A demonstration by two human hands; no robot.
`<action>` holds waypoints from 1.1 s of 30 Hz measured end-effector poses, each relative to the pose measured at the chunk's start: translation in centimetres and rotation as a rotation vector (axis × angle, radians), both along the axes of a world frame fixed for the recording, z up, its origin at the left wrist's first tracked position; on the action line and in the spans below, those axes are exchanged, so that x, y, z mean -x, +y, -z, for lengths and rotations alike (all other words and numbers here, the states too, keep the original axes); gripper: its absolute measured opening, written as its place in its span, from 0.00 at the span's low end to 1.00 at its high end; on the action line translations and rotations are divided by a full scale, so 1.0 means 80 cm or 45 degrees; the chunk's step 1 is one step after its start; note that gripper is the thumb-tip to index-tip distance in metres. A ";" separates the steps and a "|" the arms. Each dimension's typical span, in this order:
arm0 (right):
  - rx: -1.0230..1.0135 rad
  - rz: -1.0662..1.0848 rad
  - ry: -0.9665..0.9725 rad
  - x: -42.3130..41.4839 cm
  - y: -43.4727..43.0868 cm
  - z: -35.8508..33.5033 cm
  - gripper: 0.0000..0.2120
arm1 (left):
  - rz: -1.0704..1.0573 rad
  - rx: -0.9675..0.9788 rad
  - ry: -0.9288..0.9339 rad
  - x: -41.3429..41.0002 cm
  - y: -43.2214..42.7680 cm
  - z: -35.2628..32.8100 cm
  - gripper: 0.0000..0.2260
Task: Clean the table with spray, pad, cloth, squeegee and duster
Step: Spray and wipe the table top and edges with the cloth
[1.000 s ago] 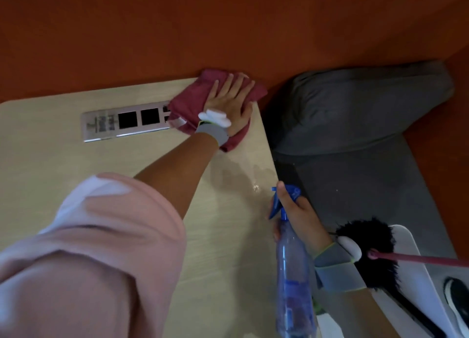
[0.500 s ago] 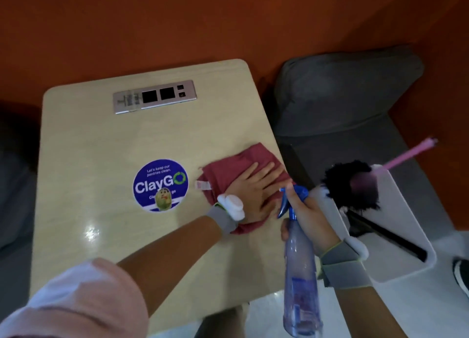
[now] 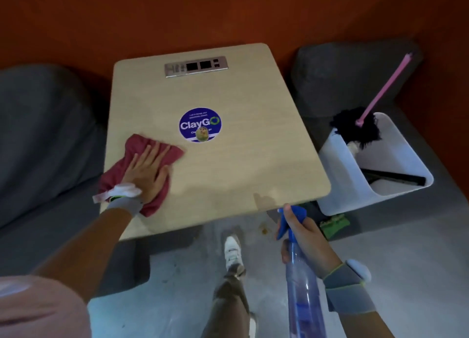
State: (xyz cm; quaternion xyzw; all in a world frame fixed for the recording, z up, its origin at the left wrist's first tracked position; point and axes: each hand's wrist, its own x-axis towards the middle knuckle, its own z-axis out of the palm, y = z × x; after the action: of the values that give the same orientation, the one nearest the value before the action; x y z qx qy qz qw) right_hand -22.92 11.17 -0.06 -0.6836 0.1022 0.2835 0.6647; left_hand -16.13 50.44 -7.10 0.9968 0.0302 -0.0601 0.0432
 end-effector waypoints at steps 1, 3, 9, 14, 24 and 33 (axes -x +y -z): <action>-0.020 -0.013 0.004 0.012 0.003 0.003 0.32 | -0.010 -0.005 0.010 0.011 0.007 -0.001 0.31; -0.043 -0.056 -0.001 0.034 0.012 0.007 0.28 | -0.020 -0.005 0.017 0.033 0.021 -0.004 0.30; -0.103 -0.249 -0.128 0.074 0.058 0.030 0.31 | 0.005 -0.031 0.000 0.068 0.055 -0.005 0.31; -0.122 -0.317 -0.257 0.083 0.115 0.059 0.33 | 0.001 0.022 -0.049 0.069 0.054 -0.001 0.30; -0.263 -0.411 -0.514 0.082 0.261 0.151 0.20 | 0.011 0.009 -0.181 0.065 0.058 0.019 0.24; -0.339 -0.507 -0.925 0.071 0.303 0.153 0.19 | 0.036 -0.013 -0.137 0.058 0.058 0.017 0.24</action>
State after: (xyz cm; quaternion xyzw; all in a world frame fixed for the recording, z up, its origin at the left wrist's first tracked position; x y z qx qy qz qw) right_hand -28.58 35.37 -12.26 -0.6537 -0.3096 0.1578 0.6723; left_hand -20.73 55.06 -8.44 0.9991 0.0140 -0.0069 0.0387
